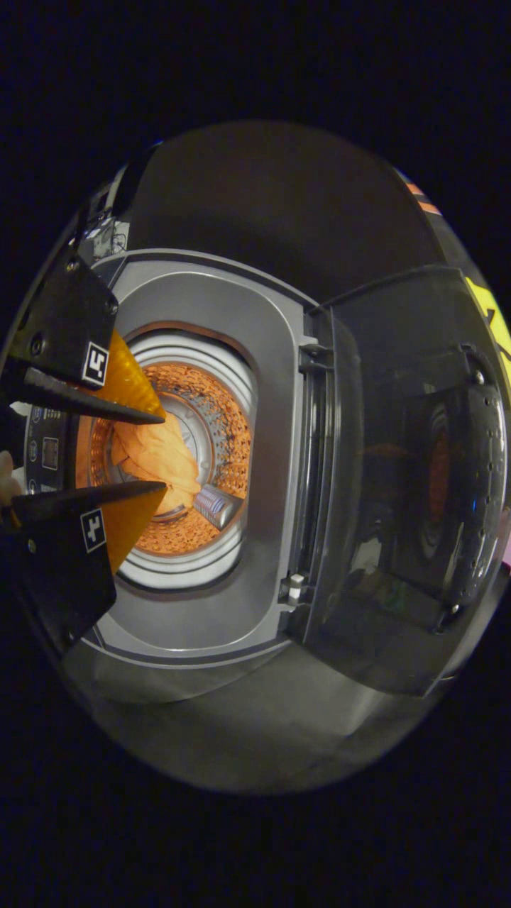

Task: Put the clothes into the washing machine and then close the washing machine lid.

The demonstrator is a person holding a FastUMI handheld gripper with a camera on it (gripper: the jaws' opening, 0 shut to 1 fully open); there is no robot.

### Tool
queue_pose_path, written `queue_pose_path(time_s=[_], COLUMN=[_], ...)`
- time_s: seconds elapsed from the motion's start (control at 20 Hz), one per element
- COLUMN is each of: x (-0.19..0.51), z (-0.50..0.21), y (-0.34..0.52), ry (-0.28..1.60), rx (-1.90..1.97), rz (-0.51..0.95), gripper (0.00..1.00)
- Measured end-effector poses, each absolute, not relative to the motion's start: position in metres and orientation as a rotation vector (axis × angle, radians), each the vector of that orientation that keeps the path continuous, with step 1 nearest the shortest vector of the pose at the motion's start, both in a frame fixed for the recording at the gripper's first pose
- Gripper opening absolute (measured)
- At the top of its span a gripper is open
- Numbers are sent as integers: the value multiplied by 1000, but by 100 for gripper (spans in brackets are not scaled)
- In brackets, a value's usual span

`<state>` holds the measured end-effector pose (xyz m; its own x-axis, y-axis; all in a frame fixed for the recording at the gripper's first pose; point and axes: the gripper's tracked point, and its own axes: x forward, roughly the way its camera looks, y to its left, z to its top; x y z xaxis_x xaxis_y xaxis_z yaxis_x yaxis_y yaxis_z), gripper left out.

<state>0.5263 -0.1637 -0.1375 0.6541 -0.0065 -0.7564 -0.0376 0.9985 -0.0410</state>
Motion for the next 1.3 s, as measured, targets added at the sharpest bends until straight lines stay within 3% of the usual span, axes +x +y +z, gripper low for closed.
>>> queue_pose_path(time_s=[0.55, 1.3], x=[513, 521], z=[-90, 105], y=[-173, -175], ry=[733, 314], rx=[-86, -86], rz=[17, 39], gripper=[49, 49])
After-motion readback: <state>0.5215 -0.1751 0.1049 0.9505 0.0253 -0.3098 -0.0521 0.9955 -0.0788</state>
